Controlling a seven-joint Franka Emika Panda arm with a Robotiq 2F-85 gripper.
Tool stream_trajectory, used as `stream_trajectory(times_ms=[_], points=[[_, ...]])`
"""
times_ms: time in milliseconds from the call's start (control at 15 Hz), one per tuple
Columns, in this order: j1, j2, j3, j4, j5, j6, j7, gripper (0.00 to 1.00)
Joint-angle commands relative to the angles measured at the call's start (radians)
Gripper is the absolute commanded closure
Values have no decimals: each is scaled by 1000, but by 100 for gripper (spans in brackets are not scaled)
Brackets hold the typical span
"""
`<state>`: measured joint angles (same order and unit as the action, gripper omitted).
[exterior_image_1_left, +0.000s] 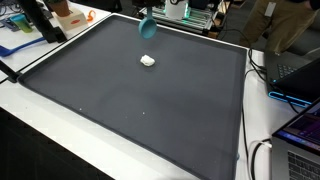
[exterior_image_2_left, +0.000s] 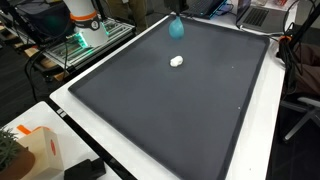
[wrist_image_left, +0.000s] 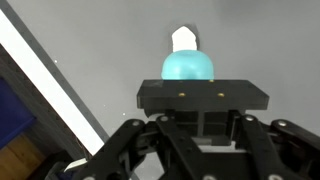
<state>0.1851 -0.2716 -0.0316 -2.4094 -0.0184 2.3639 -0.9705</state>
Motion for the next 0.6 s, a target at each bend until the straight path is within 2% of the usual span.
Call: stream_trajectory(times_ms=[0, 133, 267, 400, 467, 533], points=[[-15, 90, -33, -24, 55, 108, -121, 78], [-23, 129, -37, -29, 95, 133, -205, 78], [-22, 163, -34, -38, 159, 153, -343, 78], [-37, 164, -18, -47, 187, 151, -391, 78], [-50, 174, -3, -28, 153, 136, -327, 53], [-51, 180, -1, -28, 161, 137, -347, 53]])
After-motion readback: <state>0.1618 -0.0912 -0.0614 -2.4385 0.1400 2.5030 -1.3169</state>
